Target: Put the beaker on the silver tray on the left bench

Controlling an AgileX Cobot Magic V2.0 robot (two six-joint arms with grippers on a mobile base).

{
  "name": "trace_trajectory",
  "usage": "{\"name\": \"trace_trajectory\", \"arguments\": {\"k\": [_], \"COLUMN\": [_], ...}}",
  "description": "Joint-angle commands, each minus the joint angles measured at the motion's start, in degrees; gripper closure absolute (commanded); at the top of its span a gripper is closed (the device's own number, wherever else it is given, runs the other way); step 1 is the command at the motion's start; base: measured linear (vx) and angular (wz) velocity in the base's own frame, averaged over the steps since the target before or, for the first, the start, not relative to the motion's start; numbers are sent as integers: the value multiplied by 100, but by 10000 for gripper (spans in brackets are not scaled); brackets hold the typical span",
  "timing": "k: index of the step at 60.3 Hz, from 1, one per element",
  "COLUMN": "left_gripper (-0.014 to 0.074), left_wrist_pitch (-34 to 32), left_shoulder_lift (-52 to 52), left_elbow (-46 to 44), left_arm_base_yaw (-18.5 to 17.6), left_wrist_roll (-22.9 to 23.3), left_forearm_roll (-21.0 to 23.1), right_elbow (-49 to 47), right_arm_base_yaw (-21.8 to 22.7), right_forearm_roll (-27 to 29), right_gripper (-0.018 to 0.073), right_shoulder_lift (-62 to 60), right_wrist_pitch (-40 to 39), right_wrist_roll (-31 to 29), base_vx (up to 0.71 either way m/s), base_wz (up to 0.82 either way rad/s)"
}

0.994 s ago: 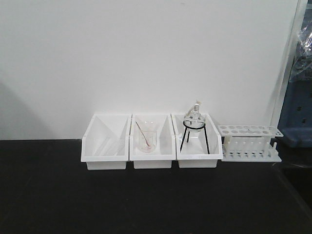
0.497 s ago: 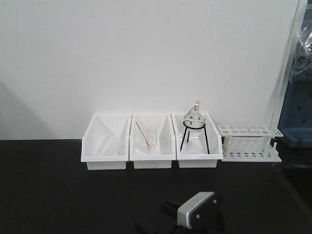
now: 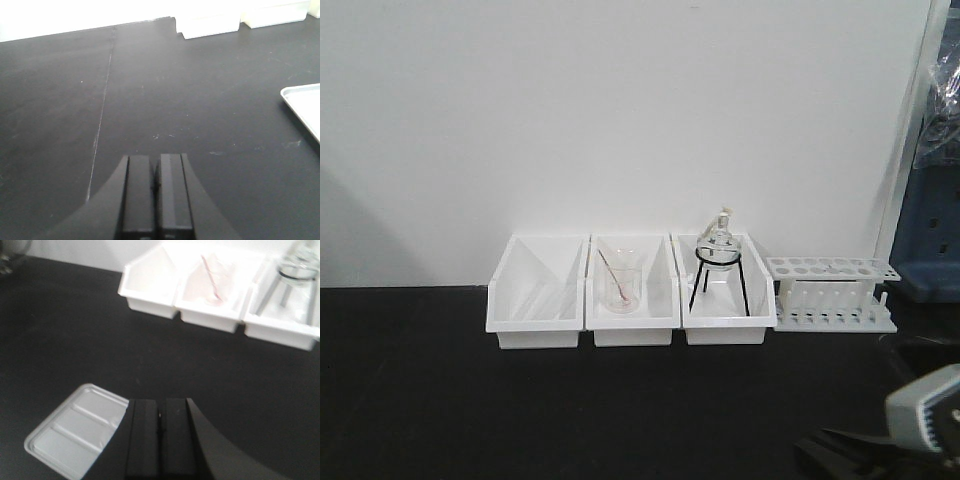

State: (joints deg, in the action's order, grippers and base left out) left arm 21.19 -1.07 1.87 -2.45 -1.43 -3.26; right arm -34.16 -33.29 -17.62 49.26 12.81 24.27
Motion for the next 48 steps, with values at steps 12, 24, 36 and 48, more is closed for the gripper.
{"name": "trace_trajectory", "arguments": {"k": [12, 24, 36, 48], "left_gripper": [595, 595, 595, 595], "left_wrist_pitch": [-432, -432, -432, -432], "left_shoulder_lift": [-42, -42, -42, -42], "left_elbow": [114, 114, 114, 114], "left_arm_base_yaw": [-41, -41, -41, -41], "left_wrist_roll": [10, 10, 10, 10], "left_forearm_roll": [15, 15, 15, 15], "right_elbow": [-174, -174, 95, 1375], "right_arm_base_yaw": [25, 25, 36, 1051], "right_forearm_roll": [-2, -18, -188, 1152], "right_gripper": [573, 573, 573, 573], "right_shoulder_lift": [-1057, -1289, -1343, -2120], "right_wrist_pitch": [736, 716, 374, -884], "right_wrist_roll": [-21, -21, -161, -642], "base_vx": [0, 0, 0, 0], "base_wz": [0, 0, 0, 0]}}
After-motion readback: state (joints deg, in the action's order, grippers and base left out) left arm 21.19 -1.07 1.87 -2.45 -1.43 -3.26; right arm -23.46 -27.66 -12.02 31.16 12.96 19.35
